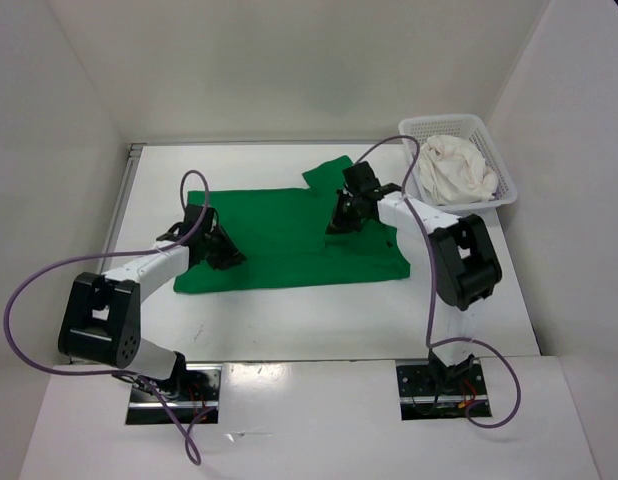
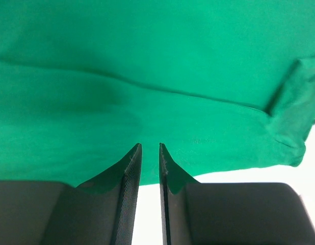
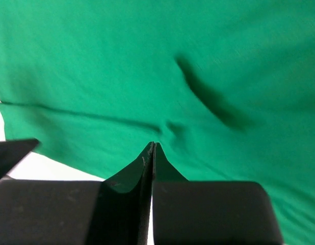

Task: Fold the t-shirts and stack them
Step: Fold the flattened tshirt in 1/3 of the way

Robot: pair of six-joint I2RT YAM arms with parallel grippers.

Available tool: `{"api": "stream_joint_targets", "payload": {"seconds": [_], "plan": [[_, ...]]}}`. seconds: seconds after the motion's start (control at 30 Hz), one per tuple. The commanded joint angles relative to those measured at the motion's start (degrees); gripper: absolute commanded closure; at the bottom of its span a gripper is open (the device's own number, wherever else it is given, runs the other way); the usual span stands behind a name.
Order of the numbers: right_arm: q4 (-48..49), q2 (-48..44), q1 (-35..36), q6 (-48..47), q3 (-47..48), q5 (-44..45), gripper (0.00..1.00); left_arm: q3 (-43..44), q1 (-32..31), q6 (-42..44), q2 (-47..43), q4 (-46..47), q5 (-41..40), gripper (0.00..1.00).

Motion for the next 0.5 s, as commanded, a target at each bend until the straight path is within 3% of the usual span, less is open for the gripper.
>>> {"api": "stream_joint_targets", "payload": {"seconds": [0.0, 0.23, 0.47], "plan": [[0.7, -6.4, -0.2, -1.2, -6.2, 3.4, 1.00, 3.9, -2.8, 2.5, -1.5, -1.3, -1.1, 0.74], [1.2, -6.1, -0.2, -1.7, -11.9, 6.3, 1.00, 8.6, -11.8, 2.5, 4.9, 1.1, 1.4, 0.74], [3.8, -1.9, -2.0, -2.2, -9.1, 5.8, 1.00, 9.9, -13.9, 2.0, 10.5, 3.9, 3.4, 0.74]]}}
